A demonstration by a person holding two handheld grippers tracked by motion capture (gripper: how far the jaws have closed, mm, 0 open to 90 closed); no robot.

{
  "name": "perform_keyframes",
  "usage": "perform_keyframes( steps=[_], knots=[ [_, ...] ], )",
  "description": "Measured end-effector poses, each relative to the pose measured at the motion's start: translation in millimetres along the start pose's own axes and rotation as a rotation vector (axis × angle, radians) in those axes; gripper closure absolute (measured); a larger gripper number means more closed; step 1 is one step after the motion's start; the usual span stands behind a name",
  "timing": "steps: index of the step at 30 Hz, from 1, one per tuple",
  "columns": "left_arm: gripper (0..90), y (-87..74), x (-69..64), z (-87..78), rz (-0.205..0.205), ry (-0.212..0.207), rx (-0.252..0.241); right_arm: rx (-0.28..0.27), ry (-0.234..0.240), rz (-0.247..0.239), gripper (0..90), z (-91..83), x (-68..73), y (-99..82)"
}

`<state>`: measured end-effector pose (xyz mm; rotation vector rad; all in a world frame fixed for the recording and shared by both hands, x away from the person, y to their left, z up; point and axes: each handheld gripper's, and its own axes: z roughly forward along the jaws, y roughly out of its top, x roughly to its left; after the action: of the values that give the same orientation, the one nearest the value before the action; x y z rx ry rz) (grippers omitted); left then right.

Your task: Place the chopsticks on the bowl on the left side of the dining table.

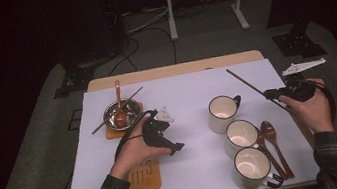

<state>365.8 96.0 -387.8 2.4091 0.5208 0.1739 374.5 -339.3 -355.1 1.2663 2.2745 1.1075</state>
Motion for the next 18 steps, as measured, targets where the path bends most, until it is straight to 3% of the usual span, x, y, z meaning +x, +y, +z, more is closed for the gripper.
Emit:
perform_keyframes(
  steps=[18],
  knots=[
    [6.4,11.0,14.4,-15.5,0.010,0.002,-0.024,0.016,0.063,-0.073,85.0,15.1,19.2,24.2]
  ],
)
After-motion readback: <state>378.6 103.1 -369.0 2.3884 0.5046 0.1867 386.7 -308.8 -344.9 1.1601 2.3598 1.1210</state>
